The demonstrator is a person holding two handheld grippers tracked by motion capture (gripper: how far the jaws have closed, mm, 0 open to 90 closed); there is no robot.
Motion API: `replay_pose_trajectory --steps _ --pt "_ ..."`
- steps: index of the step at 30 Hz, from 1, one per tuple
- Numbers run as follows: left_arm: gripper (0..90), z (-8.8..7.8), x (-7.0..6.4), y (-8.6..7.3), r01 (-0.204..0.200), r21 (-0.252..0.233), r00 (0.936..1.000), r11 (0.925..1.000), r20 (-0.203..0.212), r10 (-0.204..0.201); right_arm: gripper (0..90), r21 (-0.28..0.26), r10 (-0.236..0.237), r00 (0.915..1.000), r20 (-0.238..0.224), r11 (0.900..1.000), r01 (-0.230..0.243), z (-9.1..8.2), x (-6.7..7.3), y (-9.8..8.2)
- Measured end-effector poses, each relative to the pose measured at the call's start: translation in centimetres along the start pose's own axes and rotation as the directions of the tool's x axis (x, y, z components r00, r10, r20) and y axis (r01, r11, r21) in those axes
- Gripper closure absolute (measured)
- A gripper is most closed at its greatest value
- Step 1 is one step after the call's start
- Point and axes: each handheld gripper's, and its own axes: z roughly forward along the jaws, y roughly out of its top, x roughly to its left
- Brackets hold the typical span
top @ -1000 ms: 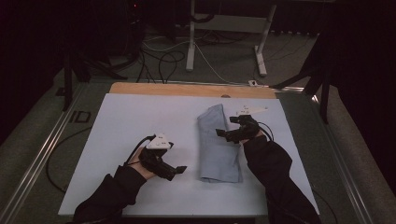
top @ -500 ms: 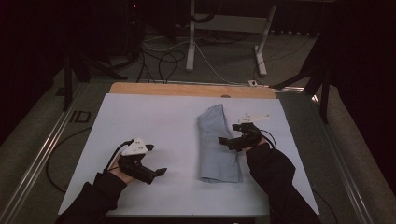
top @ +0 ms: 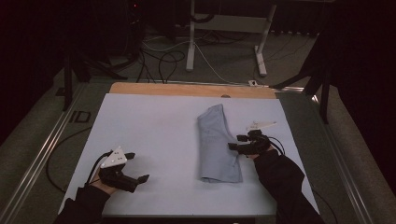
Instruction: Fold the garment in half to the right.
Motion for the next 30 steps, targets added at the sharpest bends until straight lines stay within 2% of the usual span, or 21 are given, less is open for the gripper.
replay_pose_trajectory --steps 3,6,8,10,14,19,21,24,30 --pt "0.7 -0.3 0.1 -0.5 0.01 0.001 0.9999 1.0 -0.006 -0.01 54.7 0.034 0.015 0.9999 -0.003 0.999 -0.015 0.1 -0.2 -0.5" --pt "0.7 -0.5 0.2 -0.7 0.023 -0.006 0.9997 0.9997 -0.011 -0.023 68.8 0.055 0.025 0.9997 0.0 0.998 -0.025 0.3 -0.3 -0.7" --pt "0.7 -0.6 0.2 -0.7 0.021 -0.009 0.9997 0.9997 -0.015 -0.021 81.5 0.068 0.01 0.9999 0.008 0.998 -0.011 0.4 -0.2 -0.7" --pt "0.7 -0.6 0.3 -0.7 0.026 -0.011 0.9995 0.9996 -0.019 -0.026 87.8 0.067 0.014 0.9998 0.012 0.998 -0.015 0.2 -0.2 -0.5" --pt "0.7 -0.5 0.2 -0.6 0.019 -0.012 0.9997 0.9997 -0.016 -0.02 88.9 0.053 0.001 0.9984 0.056 0.999 -0.004 -0.1 -0.3 -0.1" --pt "0.7 -0.4 0.0 -0.6 0.006 -0.01 0.9999 0.9999 -0.009 -0.006 88.9 0.03 0.022 0.9954 0.093 0.999 -0.025 -0.8 -0.8 -0.1" --pt "0.7 -0.4 -0.1 -0.6 0.001 -0.016 1.0 0.9999 0.003 -0.001 88.9 0.037 0.026 0.9949 0.097 0.999 -0.029 -1.0 -0.9 -0.2" --pt "0.7 -0.4 -0.2 -0.5 -0.011 -0.015 0.9999 0.9998 -0.001 0.011 88.9 0.053 0.028 0.9948 0.098 0.998 -0.034 -0.7 -1.2 -0.4" --pt "0.7 -0.4 -0.1 -0.7 0.006 -0.016 1.0 0.9999 -0.008 -0.006 88.4 0.099 0.027 0.9947 0.099 0.994 -0.037 0.3 -1.2 -1.0"
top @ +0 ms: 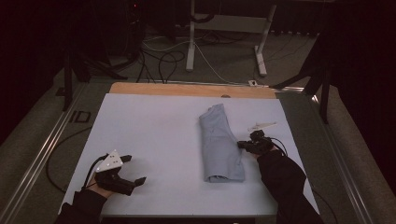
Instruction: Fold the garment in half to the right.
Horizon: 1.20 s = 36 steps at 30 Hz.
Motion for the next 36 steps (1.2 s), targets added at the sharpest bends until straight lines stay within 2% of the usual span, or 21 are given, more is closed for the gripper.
replay_pose_trajectory --steps 7,9,11,14,22,25,26,28,30,32,33,34,35,36 --pt "0.7 -0.1 0.2 -0.1 0.014 -0.007 0.9998 0.9999 -0.012 -0.014 86.0 0.01 -0.008 0.9999 0.01 1.0 0.007 0.1 -0.1 -0.1" --pt "0.7 -0.2 0.2 -0.1 0.011 -0.008 0.9998 0.9999 -0.015 -0.011 81.1 0.009 -0.002 0.9999 0.01 1.0 0.002 0.1 -0.1 -0.1" --pt "0.7 -0.3 0.3 0.0 0.014 -0.015 0.9998 0.9998 -0.015 -0.014 71.8 0.001 -0.004 0.9998 0.018 1.0 0.004 -0.3 -0.1 0.1" --pt "0.7 -0.3 0.4 0.0 0.016 -0.019 0.9997 0.9997 -0.017 -0.016 65.7 -0.019 -0.005 0.9998 0.019 1.0 0.005 -1.0 0.1 0.5" --pt "0.7 -0.5 0.4 0.0 0.013 -0.028 0.9996 0.9995 -0.027 -0.014 61.4 -0.058 -0.076 0.9971 0.011 0.995 0.076 -3.2 2.7 2.4" --pt "0.7 -0.6 0.5 0.0 0.015 -0.031 0.9993 0.9994 -0.035 -0.016 64.6 -0.085 -0.099 0.9944 -0.036 0.992 0.096 -3.7 4.1 3.0" --pt "0.7 -0.6 0.5 0.0 0.017 -0.032 0.9991 0.9993 -0.039 -0.018 66.7 -0.086 -0.116 0.9921 -0.049 0.99 0.111 -3.8 4.7 3.1" --pt "0.7 -0.6 0.6 0.0 0.02 -0.028 0.9987 0.9994 -0.045 -0.022 78.5 -0.094 -0.15 0.9865 -0.066 0.985 0.143 -3.9 6.0 3.3" --pt "0.7 -0.7 0.7 0.0 0.02 -0.03 0.9987 0.9994 -0.046 -0.021 89.9 -0.118 -0.165 0.9793 -0.116 0.981 0.152 -3.9 7.0 3.4" --pt "0.7 -0.7 0.7 0.0 0.019 -0.031 0.9987 0.9993 -0.047 -0.021 90.0 -0.11 -0.201 0.9665 -0.16 0.977 0.184 -3.8 8.2 3.4" --pt "0.7 -0.7 0.7 0.0 0.019 -0.031 0.9987 0.9993 -0.047 -0.021 90.0 -0.11 -0.201 0.9665 -0.16 0.977 0.184 -3.8 8.2 3.4" --pt "0.7 -0.7 0.7 -0.1 0.025 -0.035 0.9985 0.9991 -0.048 -0.026 90.0 -0.104 -0.217 0.9592 -0.181 0.974 0.201 -3.6 8.8 3.4" --pt "0.7 -0.7 0.7 -0.1 0.024 -0.035 0.9985 0.9991 -0.048 -0.025 90.0 -0.095 -0.244 0.9447 -0.219 0.969 0.228 -3.3 9.8 3.3" --pt "0.7 -0.6 0.7 -0.1 0.022 -0.033 0.9986 0.9992 -0.047 -0.023 90.0 -0.089 -0.254 0.9366 -0.242 0.967 0.239 -3.0 10.3 3.3"
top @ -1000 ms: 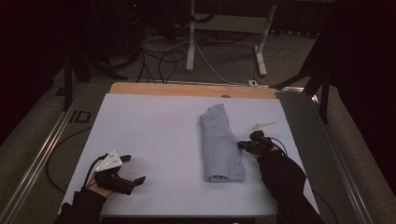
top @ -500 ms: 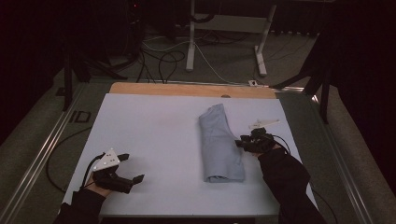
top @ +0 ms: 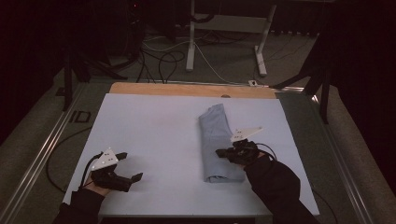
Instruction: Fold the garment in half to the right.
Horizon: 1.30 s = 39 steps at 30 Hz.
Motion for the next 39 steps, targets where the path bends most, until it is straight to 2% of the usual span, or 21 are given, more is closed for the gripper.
replay_pose_trajectory --steps 2,4,6,9,11,15,18,20,23,26,31,34,35,36,39 --pt "0.7 0.1 0.0 0.0 -0.001 0.001 1.0 1.0 0.002 0.001 90.0 0.026 -0.034 0.9993 -0.017 0.999 0.034 0.7 0.8 0.0" --pt "0.7 0.0 0.0 -0.1 0.002 -0.002 1.0 1.0 0.005 -0.002 90.0 0.046 -0.047 0.9985 -0.029 0.998 0.048 1.2 1.1 -0.3" --pt "0.7 0.0 0.0 -0.1 -0.001 -0.003 1.0 1.0 0.005 0.001 90.0 0.07 -0.046 0.9987 -0.02 0.996 0.047 1.6 1.0 -0.9" --pt "0.7 0.0 0.1 -0.1 0.003 -0.005 1.0 1.0 0.003 -0.003 90.0 0.08 -0.034 0.9993 -0.017 0.996 0.036 1.8 0.6 -1.5" --pt "0.7 0.0 0.0 -0.1 0.0 -0.004 1.0 1.0 0.005 0.0 90.0 0.095 -0.004 0.9999 -0.011 0.996 0.005 2.0 0.0 -2.5" --pt "0.7 0.0 0.0 -0.1 0.002 -0.007 1.0 1.0 0.004 -0.002 90.0 0.132 0.013 0.9999 0.001 0.991 -0.013 2.7 -0.5 -3.7" --pt "0.7 0.0 0.1 -0.1 0.003 -0.007 1.0 1.0 0.004 -0.003 90.0 0.17 -0.008 0.9999 0.011 0.985 0.006 3.3 -0.4 -4.3" --pt "0.7 0.0 0.0 -0.1 0.004 -0.007 1.0 1.0 0.003 -0.004 90.0 0.174 -0.01 0.9999 0.012 0.985 0.008 3.4 -0.4 -4.5" --pt "0.7 0.0 0.0 -0.1 -0.002 -0.005 1.0 1.0 0.008 0.002 90.0 0.186 -0.037 0.9991 0.022 0.982 0.032 3.3 0.1 -4.7" --pt "0.7 0.0 0.0 -0.1 0.001 -0.006 1.0 1.0 0.009 -0.001 90.0 0.196 -0.05 0.9987 0.012 0.98 0.047 3.1 0.4 -4.9" --pt "0.7 0.0 -0.1 0.0 -0.001 -0.006 1.0 1.0 0.009 0.001 90.0 0.185 -0.02 0.9998 0.006 0.983 0.018 2.8 0.8 -5.5" --pt "0.7 0.0 0.0 0.0 0.0 -0.011 1.0 0.9999 0.01 0.0 90.0 0.184 -0.021 0.9997 -0.008 0.983 0.022 2.5 1.1 -5.8" --pt "0.7 0.0 0.0 0.0 0.002 -0.013 1.0 0.9999 0.009 -0.001 90.0 0.185 -0.035 0.9993 -0.012 0.982 0.036 2.4 1.2 -5.9" --pt "0.7 0.0 0.0 0.0 0.002 -0.015 0.9999 0.9999 0.01 -0.002 90.0 0.186 -0.022 0.9997 -0.011 0.982 0.023 2.3 1.3 -6.0" --pt "0.7 -0.1 0.0 0.0 -0.001 -0.015 0.9999 0.9999 0.011 0.001 90.0 0.18 -0.03 0.9994 -0.018 0.983 0.032 2.1 1.4 -6.3"
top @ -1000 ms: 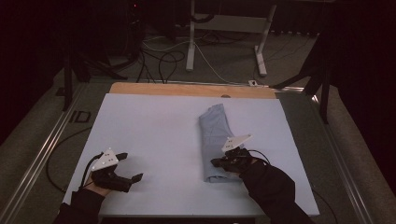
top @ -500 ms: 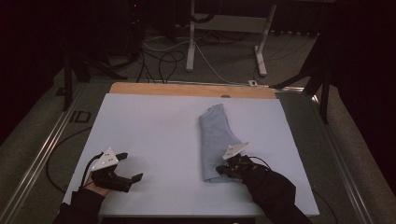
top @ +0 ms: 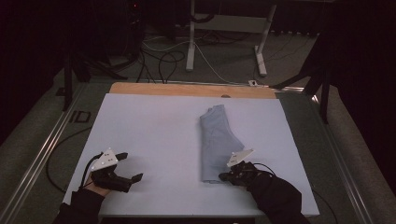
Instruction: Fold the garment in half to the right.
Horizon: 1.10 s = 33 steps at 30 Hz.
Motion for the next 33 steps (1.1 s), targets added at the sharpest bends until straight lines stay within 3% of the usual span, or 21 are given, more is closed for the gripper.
replay_pose_trajectory --steps 5,8,11,22,23,26,29,33 --pt "0.7 -0.1 0.0 0.0 -0.003 -0.004 1.0 1.0 0.0 0.003 90.0 0.006 0.008 0.9999 -0.014 1.0 -0.008 -0.2 0.3 -0.3" --pt "0.7 -0.2 0.0 0.0 -0.001 -0.006 1.0 1.0 0.0 0.001 90.0 0.017 0.003 0.9988 -0.049 1.0 -0.003 0.0 0.5 -0.9" --pt "0.7 -0.1 0.1 0.0 -0.001 -0.004 1.0 1.0 0.0 0.001 90.0 -0.005 0.027 0.9987 -0.043 1.0 -0.027 -0.1 0.5 -1.1" --pt "0.7 -0.2 0.0 0.0 -0.004 -0.009 1.0 1.0 -0.002 0.004 90.0 -0.01 0.015 0.9985 -0.052 1.0 -0.016 -0.1 0.3 -1.0" --pt "0.7 -0.3 0.0 0.0 -0.006 -0.011 1.0 0.9999 -0.001 0.006 90.0 -0.02 0.028 0.9984 -0.05 0.999 -0.029 -0.3 0.4 -0.9" --pt "0.7 -0.3 0.1 0.0 -0.008 -0.01 1.0 0.9999 -0.002 0.008 90.0 -0.058 -0.005 0.9992 -0.04 0.998 0.003 -1.3 0.3 -0.3" --pt "0.7 -0.4 0.1 0.0 -0.006 -0.01 1.0 0.9999 -0.005 0.006 90.0 -0.102 0.004 0.9998 -0.019 0.995 -0.006 -2.3 0.0 0.4" --pt "0.7 -0.5 0.0 0.0 -0.006 -0.015 1.0 0.9999 -0.007 0.006 89.7 -0.125 0.001 1.0 0.008 0.992 0.0 -2.8 -0.4 1.2"
